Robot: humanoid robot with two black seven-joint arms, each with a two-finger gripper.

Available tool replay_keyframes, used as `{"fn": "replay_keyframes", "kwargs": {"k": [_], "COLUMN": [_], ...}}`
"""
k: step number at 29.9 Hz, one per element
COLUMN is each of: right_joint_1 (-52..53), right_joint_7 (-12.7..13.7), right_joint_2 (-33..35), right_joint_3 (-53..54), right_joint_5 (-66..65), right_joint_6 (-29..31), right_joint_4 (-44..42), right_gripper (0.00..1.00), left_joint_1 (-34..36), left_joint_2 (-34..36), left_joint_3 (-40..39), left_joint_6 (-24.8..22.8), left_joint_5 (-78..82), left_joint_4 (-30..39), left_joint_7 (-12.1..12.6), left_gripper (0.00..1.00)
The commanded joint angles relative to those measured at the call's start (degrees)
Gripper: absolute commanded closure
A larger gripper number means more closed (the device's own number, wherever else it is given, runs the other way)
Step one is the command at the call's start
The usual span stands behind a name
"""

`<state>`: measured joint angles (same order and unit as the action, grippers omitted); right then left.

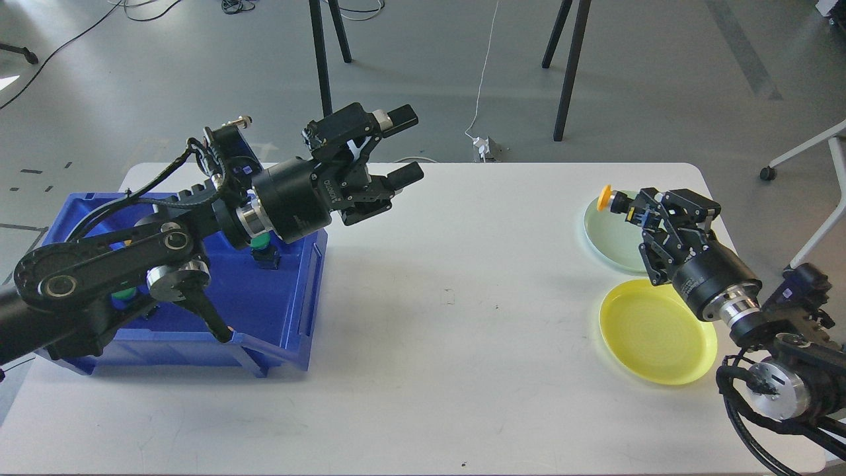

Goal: Pass button and place on color plate
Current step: 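Move the right gripper with the button over the yellow plate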

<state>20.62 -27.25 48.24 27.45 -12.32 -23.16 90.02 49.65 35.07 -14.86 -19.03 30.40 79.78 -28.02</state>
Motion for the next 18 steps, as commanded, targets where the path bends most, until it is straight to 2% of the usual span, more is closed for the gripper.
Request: {"fn": "replay_keyframes", "kwargs": {"k": [1, 7, 10, 14, 18], "right_joint_1": [-2.3, -1.5, 0.0, 1.3, 1.3], "right_joint_7": [0.5, 2.5, 3.6, 3.8, 3.9], "right_joint_2": [1.1, 0.5, -1.4, -3.8, -3.9], "right_joint_3": [-2.7, -11.5, -14.6, -17.6, -17.3], "right_joint_5": [-0.3, -0.3, -0.3, -0.2, -0.1], "right_joint_6": [-4.8, -4.8, -4.8, -4.8, -4.8], "right_joint_4": [-0.1, -0.6, -4.0, -9.9, -11.0], "right_gripper": [0.99, 0.99, 0.99, 0.99, 0.98], "left_joint_1": [0.0, 0.0, 0.1, 0.1, 0.1], "left_joint_2": [0.0, 0.0, 0.0, 0.0, 0.0], "left_joint_3": [0.0, 0.0, 0.1, 0.1, 0.1], "left_joint_6": [-0.3, -0.3, -0.3, -0.3, -0.3], "left_joint_5": [0.0, 0.0, 0.0, 0.0, 0.0], "left_joint_4": [-0.2, -0.2, -0.2, -0.2, -0.2], "left_joint_7": [0.0, 0.0, 0.0, 0.0, 0.0], "left_gripper": [0.01, 0.01, 0.01, 0.01, 0.01]}}
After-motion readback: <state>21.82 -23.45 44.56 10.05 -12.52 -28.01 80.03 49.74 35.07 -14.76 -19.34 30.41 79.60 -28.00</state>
